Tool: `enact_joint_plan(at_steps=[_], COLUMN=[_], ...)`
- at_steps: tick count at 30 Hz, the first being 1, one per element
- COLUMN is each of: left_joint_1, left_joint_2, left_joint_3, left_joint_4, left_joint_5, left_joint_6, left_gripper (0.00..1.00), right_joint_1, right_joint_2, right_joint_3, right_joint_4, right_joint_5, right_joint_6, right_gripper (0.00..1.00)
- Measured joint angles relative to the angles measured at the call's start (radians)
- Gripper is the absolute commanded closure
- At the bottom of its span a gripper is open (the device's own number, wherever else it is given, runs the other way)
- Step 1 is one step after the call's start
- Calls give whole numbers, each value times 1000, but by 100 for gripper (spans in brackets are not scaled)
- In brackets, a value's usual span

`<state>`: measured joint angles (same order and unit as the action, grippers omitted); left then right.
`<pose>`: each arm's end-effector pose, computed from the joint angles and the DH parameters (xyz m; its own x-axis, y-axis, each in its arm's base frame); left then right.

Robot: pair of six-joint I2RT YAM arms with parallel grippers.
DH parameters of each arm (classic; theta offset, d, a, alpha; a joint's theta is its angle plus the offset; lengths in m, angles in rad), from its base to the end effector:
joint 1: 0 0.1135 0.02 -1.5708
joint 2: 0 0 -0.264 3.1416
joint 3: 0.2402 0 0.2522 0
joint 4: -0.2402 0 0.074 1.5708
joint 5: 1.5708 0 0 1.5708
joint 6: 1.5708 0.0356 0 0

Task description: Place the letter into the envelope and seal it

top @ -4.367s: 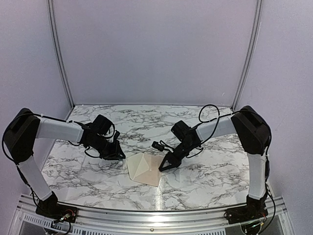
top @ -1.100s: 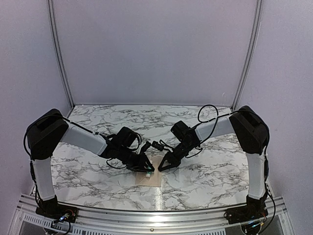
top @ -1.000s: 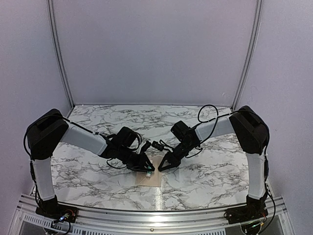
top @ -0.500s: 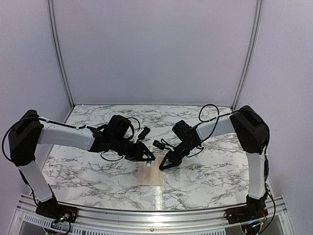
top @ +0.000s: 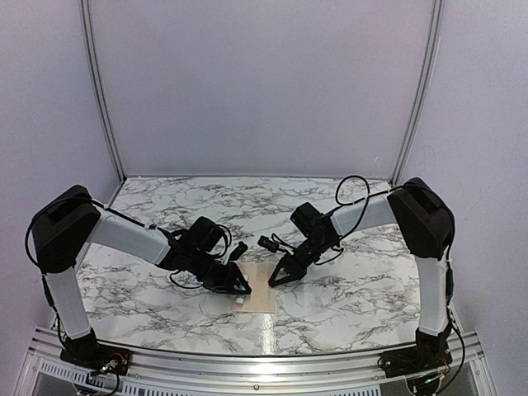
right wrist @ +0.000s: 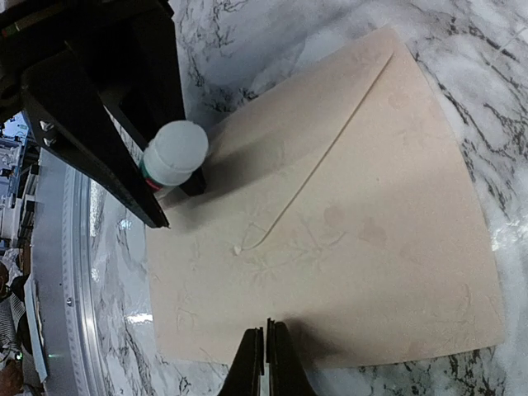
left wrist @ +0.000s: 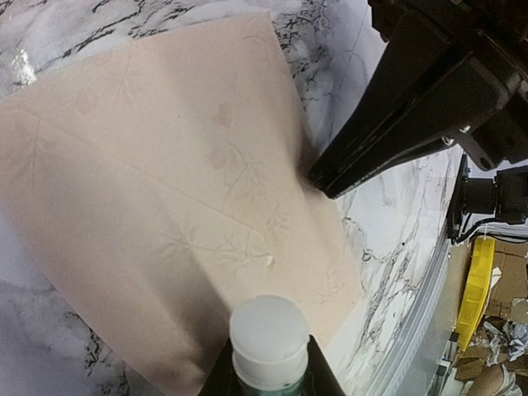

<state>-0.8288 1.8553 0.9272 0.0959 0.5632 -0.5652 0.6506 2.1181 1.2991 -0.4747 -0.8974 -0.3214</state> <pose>0.2286 -0.2775 0.1298 -0.8859 0.2962 -0.3571 0.4639 0.5507 -0.6940 0.2973 0.2613 0.1084 -0.5531 -0.6686 -0.4971 -0.7616 0.1639 0.6270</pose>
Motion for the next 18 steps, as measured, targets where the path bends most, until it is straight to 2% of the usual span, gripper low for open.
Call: enact_joint_plan(at_steps=[18], left_joint_1=[-2], left_joint_2=[78], left_joint_3=[57], left_joint_4=[53], left_joint_5=[36], left_joint_6=[-23], left_gripper=[100], right_joint_1=[-4], right_joint_2=[1], right_joint_3=[0], right_joint_4=[-2], right_joint_5=[-3], right_joint_6=[0], right_gripper=[97])
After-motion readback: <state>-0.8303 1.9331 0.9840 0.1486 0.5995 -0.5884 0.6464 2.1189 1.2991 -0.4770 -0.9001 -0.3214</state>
